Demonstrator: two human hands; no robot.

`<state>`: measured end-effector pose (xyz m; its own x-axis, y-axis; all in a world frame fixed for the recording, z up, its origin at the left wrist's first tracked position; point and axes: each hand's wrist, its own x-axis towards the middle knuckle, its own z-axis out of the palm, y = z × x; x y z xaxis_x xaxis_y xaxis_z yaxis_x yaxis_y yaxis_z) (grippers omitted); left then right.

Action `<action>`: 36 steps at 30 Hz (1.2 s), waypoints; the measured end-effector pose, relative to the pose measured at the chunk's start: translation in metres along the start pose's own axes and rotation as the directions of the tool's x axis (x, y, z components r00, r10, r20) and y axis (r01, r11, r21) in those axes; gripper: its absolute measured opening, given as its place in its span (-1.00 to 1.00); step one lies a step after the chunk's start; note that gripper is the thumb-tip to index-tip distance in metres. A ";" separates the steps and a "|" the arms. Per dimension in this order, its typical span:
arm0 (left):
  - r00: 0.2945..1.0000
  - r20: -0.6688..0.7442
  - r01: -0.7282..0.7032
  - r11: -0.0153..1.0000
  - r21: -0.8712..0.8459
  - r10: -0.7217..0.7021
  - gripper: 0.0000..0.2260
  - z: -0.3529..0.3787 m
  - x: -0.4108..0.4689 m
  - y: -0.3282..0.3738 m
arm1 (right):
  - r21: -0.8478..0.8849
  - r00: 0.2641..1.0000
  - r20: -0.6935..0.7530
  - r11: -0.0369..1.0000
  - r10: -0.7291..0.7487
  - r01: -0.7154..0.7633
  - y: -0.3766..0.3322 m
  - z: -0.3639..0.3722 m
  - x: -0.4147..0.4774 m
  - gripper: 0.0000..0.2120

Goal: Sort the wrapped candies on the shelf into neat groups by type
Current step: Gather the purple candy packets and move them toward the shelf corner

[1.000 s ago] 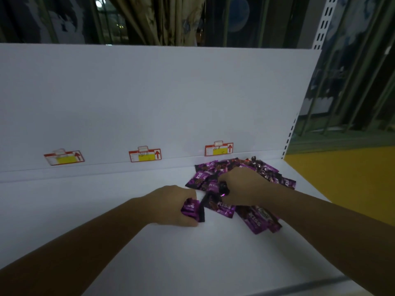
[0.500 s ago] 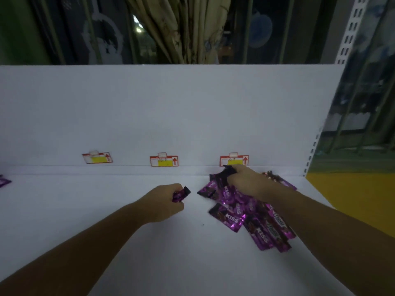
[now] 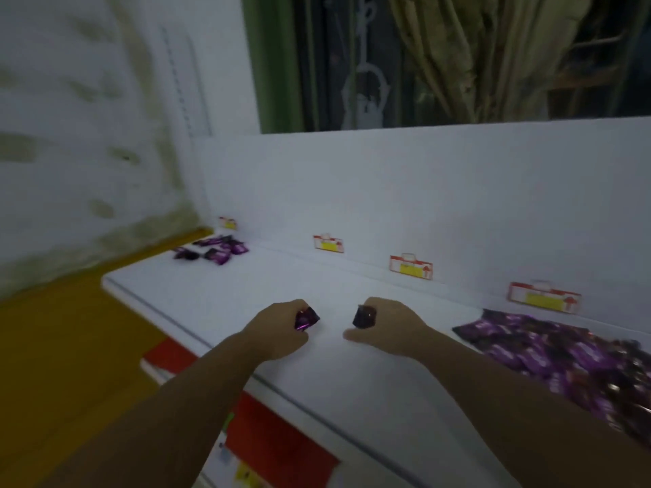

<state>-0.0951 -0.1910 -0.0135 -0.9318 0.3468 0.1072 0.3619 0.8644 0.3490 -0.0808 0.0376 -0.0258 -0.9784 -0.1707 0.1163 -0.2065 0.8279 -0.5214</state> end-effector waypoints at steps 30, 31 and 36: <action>0.996 -0.091 0.012 0.989 0.150 0.001 -0.59 -0.150 -0.069 -0.341 | -0.397 0.933 0.123 0.845 -0.338 0.358 -0.283 0.192 0.189 -0.65; 0.998 -0.070 0.013 0.992 0.126 -0.005 -0.58 -0.148 -0.059 -0.350 | -0.375 0.936 0.112 0.858 -0.335 0.351 -0.284 0.196 0.205 -0.64; 0.997 0.054 0.048 0.993 0.103 -0.053 -0.57 -0.151 -0.014 -0.392 | -0.271 0.946 0.063 0.907 -0.317 0.322 -0.287 0.213 0.285 -0.58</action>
<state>-0.2285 -0.5899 -0.0111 -0.9469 0.3192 0.0380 0.3180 0.9130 0.2555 -0.3016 -0.3628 -0.0228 -0.8608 -0.4579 0.2220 -0.5005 0.8407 -0.2068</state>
